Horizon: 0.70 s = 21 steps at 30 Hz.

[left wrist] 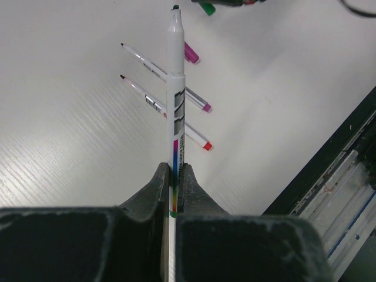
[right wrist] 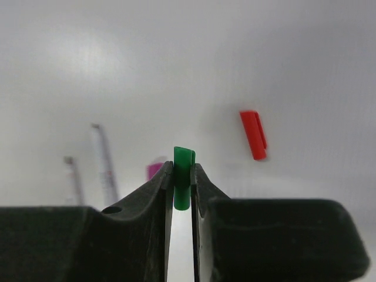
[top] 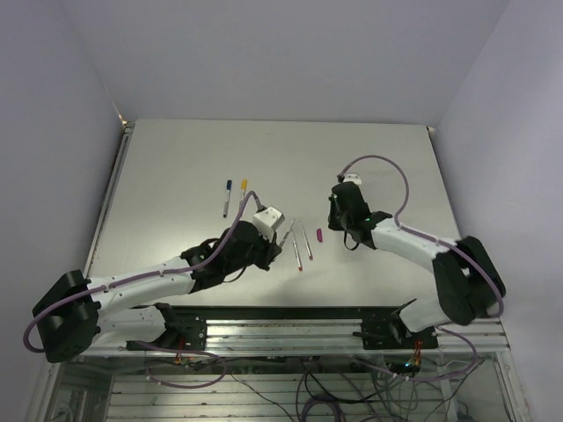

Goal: Insert the pens into the pen caps

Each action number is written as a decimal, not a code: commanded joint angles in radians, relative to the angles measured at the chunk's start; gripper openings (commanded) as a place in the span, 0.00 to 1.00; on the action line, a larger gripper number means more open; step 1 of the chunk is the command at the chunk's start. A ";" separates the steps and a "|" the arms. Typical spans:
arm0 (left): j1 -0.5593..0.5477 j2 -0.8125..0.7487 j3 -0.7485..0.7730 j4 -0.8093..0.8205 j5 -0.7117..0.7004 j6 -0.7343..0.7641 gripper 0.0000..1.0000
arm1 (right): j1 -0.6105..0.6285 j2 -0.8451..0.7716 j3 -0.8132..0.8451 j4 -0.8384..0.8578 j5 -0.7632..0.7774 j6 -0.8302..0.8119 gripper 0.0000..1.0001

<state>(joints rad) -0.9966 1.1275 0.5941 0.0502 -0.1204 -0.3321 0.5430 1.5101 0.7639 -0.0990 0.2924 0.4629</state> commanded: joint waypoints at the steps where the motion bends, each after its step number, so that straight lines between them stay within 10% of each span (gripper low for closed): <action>1: -0.009 -0.026 0.004 0.087 0.023 -0.031 0.07 | -0.006 -0.186 -0.004 0.134 -0.118 -0.004 0.00; 21: -0.014 0.041 0.101 0.288 0.115 -0.145 0.07 | -0.006 -0.531 -0.308 0.919 -0.412 0.203 0.00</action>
<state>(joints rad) -1.0039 1.1717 0.6537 0.2588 -0.0326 -0.4469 0.5423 1.0199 0.4961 0.5907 -0.0814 0.6121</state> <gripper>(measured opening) 0.103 0.137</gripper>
